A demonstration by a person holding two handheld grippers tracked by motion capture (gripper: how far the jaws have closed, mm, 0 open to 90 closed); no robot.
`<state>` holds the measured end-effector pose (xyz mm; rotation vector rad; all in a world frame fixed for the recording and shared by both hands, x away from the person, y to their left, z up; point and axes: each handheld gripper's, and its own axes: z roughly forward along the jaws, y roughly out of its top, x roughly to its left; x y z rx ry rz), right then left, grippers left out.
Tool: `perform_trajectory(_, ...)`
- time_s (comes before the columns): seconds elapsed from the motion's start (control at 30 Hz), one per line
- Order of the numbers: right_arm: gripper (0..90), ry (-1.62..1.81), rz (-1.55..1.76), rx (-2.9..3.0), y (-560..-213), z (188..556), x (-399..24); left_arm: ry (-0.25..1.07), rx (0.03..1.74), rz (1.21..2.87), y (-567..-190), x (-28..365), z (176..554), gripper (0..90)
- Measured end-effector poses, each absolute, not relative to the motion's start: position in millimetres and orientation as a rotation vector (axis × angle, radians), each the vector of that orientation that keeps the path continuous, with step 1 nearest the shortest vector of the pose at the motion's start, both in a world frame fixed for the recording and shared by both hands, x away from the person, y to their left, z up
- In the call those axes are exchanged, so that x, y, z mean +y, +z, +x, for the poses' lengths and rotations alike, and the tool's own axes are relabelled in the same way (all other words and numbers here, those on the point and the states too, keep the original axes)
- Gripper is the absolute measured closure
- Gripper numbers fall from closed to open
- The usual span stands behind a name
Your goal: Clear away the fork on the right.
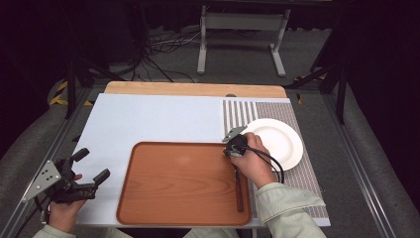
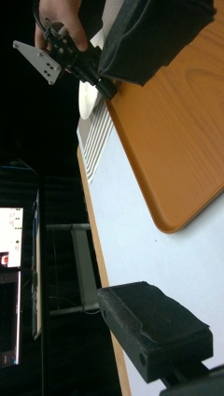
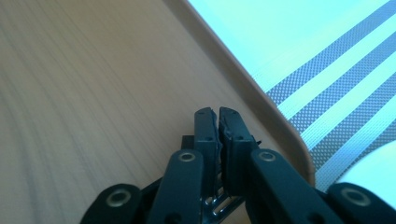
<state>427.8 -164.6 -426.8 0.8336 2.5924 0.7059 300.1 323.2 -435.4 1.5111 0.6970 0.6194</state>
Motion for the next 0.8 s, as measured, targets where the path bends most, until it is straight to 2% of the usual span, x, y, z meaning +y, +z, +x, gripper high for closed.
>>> perform_trajectory(0.1, 75.7, 0.750, 0.837, 2.579, -422, 426, -165, 0.618, 0.697, 1.511, -435, 323, 300, 0.2)
perform_trajectory(0.23, 47.1, 0.857, 0.879, 2.555, -417, 424, -164, 0.623, 0.696, 1.506, -435, 323, 300, 0.2)
perform_trajectory(0.33, 30.8, 0.912, 0.854, 2.533, -413, 421, -163, 0.619, 0.695, 1.510, -435, 323, 300, 0.2)
perform_trajectory(0.43, 23.3, 0.988, 0.843, 2.511, -409, 417, -164, 0.619, 0.697, 1.509, -435, 323, 300, 0.2)
perform_trajectory(0.8, 17.7, 1.184, 0.766, 2.415, -386, 400, -179, 0.621, 0.697, 1.508, -435, 323, 300, 0.2)
